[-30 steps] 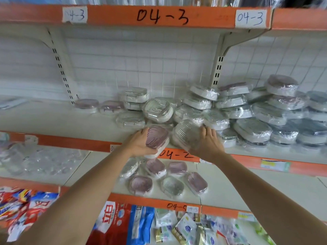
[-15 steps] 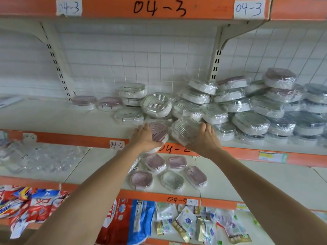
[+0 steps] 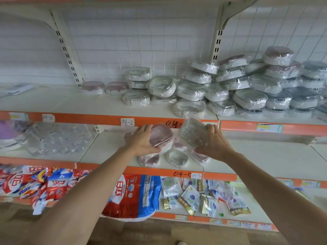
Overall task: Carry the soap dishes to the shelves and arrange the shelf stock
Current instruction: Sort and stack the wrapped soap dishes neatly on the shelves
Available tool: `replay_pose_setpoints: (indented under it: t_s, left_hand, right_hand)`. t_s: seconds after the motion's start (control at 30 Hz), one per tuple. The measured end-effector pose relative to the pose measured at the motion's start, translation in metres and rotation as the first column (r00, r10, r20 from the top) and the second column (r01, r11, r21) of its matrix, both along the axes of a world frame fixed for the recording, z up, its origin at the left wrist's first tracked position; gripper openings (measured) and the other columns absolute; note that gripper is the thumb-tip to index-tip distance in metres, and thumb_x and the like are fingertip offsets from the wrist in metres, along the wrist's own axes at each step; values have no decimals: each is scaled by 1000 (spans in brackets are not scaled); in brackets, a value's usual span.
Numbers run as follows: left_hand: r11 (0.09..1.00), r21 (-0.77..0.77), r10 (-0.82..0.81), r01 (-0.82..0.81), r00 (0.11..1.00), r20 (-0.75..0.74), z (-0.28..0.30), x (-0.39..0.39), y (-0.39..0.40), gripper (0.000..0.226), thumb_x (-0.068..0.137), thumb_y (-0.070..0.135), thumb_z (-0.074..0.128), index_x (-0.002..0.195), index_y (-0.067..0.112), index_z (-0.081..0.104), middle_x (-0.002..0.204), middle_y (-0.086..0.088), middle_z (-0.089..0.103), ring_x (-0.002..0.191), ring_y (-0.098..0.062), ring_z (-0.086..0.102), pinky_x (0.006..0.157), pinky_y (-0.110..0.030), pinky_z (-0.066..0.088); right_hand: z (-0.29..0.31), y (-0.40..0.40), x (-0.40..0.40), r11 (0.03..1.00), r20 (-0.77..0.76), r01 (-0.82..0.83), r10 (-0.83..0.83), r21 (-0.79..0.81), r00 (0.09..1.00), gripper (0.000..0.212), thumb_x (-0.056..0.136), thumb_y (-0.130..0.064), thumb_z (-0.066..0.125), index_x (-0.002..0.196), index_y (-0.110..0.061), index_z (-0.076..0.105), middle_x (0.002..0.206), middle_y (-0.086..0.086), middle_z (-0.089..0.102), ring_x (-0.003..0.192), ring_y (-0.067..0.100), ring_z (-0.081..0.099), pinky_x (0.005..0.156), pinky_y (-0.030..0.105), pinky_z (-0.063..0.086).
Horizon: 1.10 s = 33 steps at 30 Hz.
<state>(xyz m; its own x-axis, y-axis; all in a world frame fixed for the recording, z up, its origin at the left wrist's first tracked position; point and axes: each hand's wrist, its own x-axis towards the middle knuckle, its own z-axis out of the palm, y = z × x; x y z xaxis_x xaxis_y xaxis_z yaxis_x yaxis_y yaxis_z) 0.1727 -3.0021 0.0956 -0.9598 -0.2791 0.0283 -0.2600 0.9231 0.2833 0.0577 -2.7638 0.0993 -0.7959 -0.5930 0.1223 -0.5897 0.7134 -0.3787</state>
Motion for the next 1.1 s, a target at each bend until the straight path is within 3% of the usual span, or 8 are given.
replay_pose_setpoints:
  t_s: [0.13, 0.4, 0.57, 0.7, 1.0, 1.1]
  left_hand:
    - [999, -3, -32, 32, 998, 47, -19, 6, 10, 101, 72, 50, 75, 148, 12, 21, 152, -7, 29, 139, -27, 29, 114, -40, 28]
    - [999, -52, 16, -7, 984, 175, -80, -8, 32, 101, 75, 54, 71, 148, 9, 18, 155, -9, 25, 139, -32, 23, 112, -42, 25]
    - [1000, 4, -3, 2, 979, 203, -127, -37, 44, 97, 74, 55, 72, 144, 8, 25, 146, -12, 34, 135, -28, 30, 107, -36, 29]
    - [998, 46, 42, -52, 982, 186, -170, -72, 48, 91, 70, 55, 75, 137, 11, 33, 133, -13, 31, 123, -30, 38, 94, -36, 40]
    - [995, 73, 59, -67, 992, 108, -224, -175, 46, 99, 74, 55, 72, 145, 7, 23, 149, -14, 21, 136, -31, 29, 104, -41, 37]
    - [997, 51, 61, -65, 996, 72, -237, -212, 37, 97, 75, 56, 71, 144, 6, 25, 145, -12, 25, 133, -29, 32, 102, -40, 39]
  right_hand:
    - [-22, 12, 9, 999, 88, 15, -19, 43, 996, 91, 70, -39, 79, 137, -5, 27, 132, 9, 36, 120, 24, 38, 97, 32, 37]
    - [-85, 22, 12, 982, 195, 84, -117, 170, 974, 95, 73, -47, 74, 140, -5, 21, 133, 11, 34, 121, 25, 37, 102, 34, 38]
    - [-136, 30, 1, 954, 217, 164, -220, 252, 951, 84, 78, -48, 68, 133, 0, 28, 129, 14, 38, 118, 28, 39, 100, 33, 34]
    - [-173, 32, -26, 935, 258, 257, -319, 245, 912, 81, 74, -40, 73, 130, 0, 30, 127, 14, 39, 119, 30, 40, 99, 34, 37]
    - [-227, 24, -100, 915, 238, 360, -396, 182, 887, 85, 74, -42, 75, 131, 0, 29, 129, 15, 38, 119, 30, 40, 101, 40, 38]
    - [-241, 10, -125, 912, 209, 381, -406, 150, 890, 82, 74, -40, 73, 132, -2, 30, 130, 13, 38, 120, 29, 39, 98, 40, 38]
